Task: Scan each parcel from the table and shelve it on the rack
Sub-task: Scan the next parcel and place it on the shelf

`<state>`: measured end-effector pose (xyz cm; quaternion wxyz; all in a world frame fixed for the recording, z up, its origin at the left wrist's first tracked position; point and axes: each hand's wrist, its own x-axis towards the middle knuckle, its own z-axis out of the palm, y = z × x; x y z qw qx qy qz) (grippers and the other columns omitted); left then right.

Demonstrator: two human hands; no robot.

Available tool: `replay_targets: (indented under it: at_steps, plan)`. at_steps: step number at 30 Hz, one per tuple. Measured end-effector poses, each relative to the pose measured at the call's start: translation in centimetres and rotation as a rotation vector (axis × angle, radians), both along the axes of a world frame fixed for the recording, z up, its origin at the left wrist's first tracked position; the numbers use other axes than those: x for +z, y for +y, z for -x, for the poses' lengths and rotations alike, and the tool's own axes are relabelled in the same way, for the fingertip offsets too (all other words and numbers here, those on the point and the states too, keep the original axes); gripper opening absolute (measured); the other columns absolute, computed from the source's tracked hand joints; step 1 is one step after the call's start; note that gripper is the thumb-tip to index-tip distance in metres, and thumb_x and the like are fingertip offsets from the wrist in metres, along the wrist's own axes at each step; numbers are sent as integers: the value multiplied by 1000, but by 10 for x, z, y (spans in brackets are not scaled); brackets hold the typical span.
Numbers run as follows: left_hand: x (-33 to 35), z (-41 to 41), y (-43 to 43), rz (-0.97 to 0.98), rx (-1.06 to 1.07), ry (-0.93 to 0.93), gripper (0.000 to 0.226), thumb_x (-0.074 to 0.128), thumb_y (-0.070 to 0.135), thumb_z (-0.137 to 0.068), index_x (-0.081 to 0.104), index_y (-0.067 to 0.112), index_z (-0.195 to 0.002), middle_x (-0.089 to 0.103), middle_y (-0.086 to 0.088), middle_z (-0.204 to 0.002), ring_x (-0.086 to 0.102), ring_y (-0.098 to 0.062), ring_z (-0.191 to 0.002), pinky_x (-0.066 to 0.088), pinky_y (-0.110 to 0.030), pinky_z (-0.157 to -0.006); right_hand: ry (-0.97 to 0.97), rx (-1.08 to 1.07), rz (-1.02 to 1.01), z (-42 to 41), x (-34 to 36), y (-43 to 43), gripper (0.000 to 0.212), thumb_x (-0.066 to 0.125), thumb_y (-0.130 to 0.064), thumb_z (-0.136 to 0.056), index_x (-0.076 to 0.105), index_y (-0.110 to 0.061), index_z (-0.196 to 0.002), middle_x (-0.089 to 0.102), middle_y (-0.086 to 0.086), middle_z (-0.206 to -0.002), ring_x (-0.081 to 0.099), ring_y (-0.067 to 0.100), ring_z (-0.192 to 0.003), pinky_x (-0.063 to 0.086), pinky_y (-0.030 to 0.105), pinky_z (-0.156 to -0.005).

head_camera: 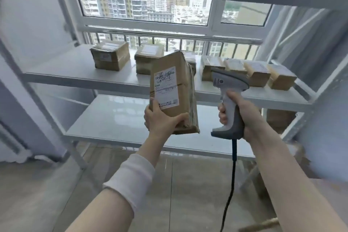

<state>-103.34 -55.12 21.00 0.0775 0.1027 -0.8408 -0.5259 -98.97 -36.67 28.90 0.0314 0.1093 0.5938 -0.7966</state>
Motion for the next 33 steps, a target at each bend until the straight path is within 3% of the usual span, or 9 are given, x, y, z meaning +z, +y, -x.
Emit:
replay_targets:
  at_steps: [7,14,19,28,33]
  plan:
    - [7,36,-186,-4,220,-6,114,81,54,-60,18,22,-149,25,-12,-146,25,-31,-136,25,-50,-113,-28,196,11,72,-1,-173,29,56,-34,-92,56,-8,-80,51,4,-56,45,14,-41,40,20,-40]
    - [9,98,-291,-46,332,22,121,82,56,-55,15,25,-150,23,-9,-146,26,-32,-137,28,-51,-112,4,317,-20,156,4,-275,28,55,-34,-93,57,-7,-85,55,4,-53,48,14,-40,41,20,-39]
    - [25,154,-349,38,402,46,118,81,57,-56,17,23,-149,27,-14,-144,27,-34,-134,29,-51,-111,42,389,5,225,12,-326,30,56,-34,-92,58,-6,-83,54,6,-56,47,15,-42,41,21,-39]
    - [56,252,-458,197,402,-21,108,79,54,-62,21,23,-147,28,-11,-142,28,-32,-132,29,-48,-112,64,449,-24,332,18,-424,31,59,-34,-90,60,-4,-81,56,6,-56,49,14,-40,41,21,-39]
    - [69,322,-508,329,247,-91,97,78,54,-64,25,22,-139,30,-13,-138,30,-32,-129,29,-43,-108,67,402,-58,379,18,-468,30,59,-34,-89,58,-7,-77,57,6,-58,49,15,-40,41,21,-41]
